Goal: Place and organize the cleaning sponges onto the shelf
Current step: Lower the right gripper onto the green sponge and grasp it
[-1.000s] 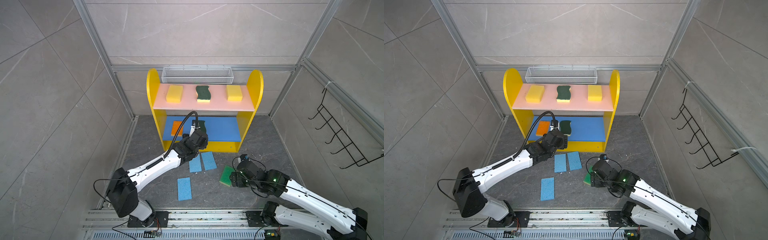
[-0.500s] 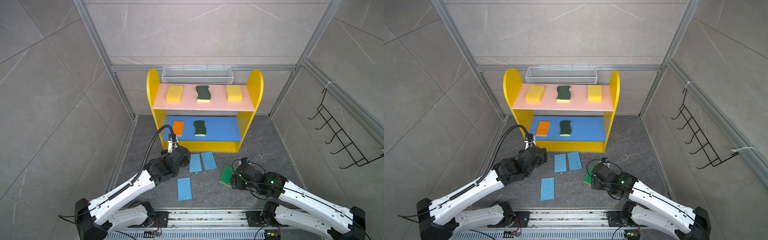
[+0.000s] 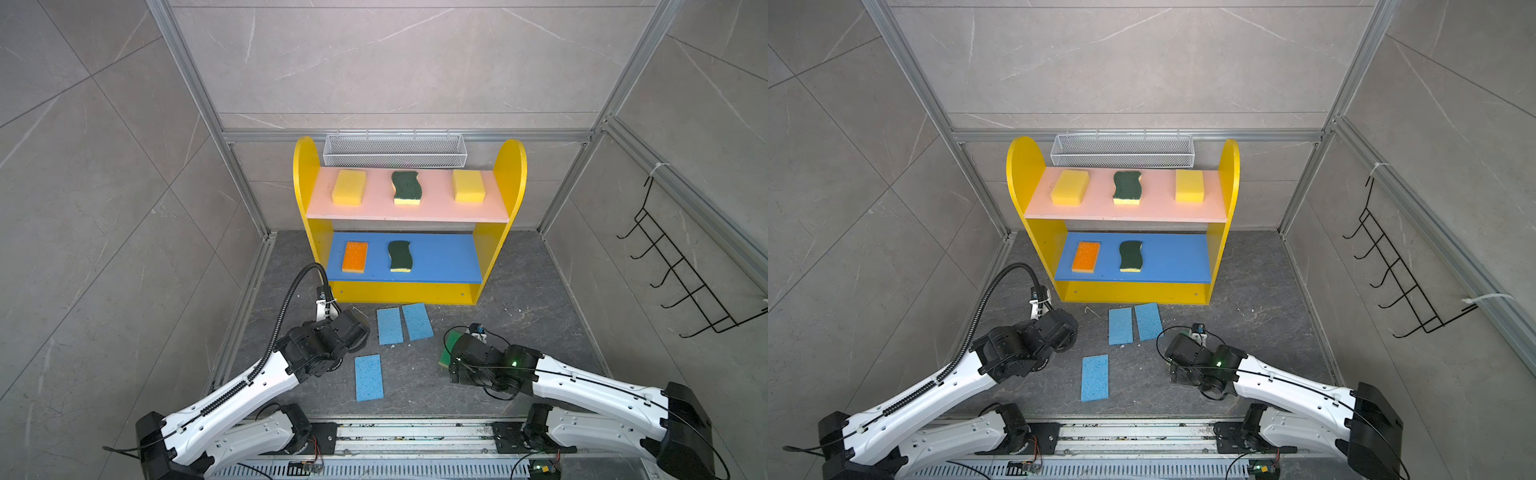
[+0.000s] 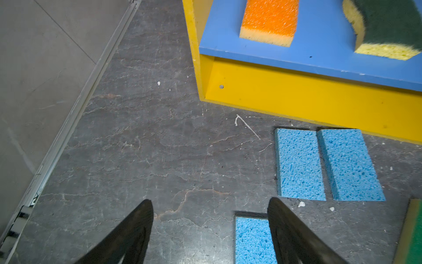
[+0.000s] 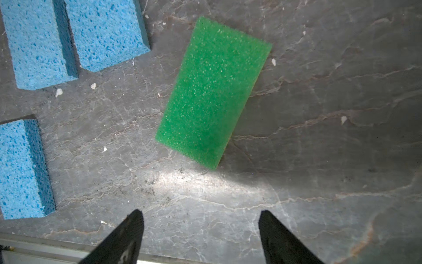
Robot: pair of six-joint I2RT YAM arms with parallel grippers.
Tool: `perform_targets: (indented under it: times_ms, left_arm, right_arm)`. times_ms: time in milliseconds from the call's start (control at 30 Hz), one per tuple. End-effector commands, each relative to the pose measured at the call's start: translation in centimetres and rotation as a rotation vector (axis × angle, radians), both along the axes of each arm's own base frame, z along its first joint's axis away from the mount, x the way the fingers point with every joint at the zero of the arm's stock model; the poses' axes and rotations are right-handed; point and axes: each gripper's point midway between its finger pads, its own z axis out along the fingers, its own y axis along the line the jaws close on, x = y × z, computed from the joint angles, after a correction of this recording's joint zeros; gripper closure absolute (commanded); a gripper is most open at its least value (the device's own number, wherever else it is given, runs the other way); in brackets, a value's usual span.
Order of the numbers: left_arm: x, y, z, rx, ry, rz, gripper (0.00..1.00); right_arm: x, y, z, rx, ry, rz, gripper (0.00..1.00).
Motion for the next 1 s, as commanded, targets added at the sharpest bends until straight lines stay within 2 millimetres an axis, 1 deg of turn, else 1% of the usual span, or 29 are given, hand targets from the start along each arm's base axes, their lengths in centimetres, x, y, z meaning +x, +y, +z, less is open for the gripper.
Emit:
perform_targets:
  times_ms: [0,100,233,400,533,733,967]
  left_arm:
    - [-0.5,1.3,-0.4,0.004,-0.007,0.052,0.19]
    - [-0.5,1.0,-0.4,-0.03,-0.027,0.028,0.22]
    - [-0.1,0.4,-0.2,-0.054,-0.051,0.002,0.26]
    - [0.2,0.6,-0.4,-0.037,-0.048,0.007,0.26]
    - [0.4,0.3,-0.6,-0.04,-0.039,0.002,0.26]
    - [0.7,0.1,-1.0,-0.029,-0.02,-0.005,0.26]
    - [0.6,0.7,-0.8,-0.026,-0.019,-0.003,0.25]
  right_arm:
    - [0.7,0.4,-0.3,0.001,-0.022,-0.04,0.18]
    - [1.0,0.5,-0.8,-0.024,-0.017,-0.048,0.18]
    - [1.3,1.1,-1.3,-0.036,-0.006,-0.04,0.18]
    - [1.6,1.2,-1.8,-0.053,-0.007,-0.056,0.18]
    - [2.0,1.6,-2.2,-0.049,-0.01,-0.073,0.17]
    - [2.9,2.3,-2.8,-0.057,-0.004,-0.138,0.15]
    - [3.5,2.1,-3.5,-0.116,0.005,-0.203,0.09]
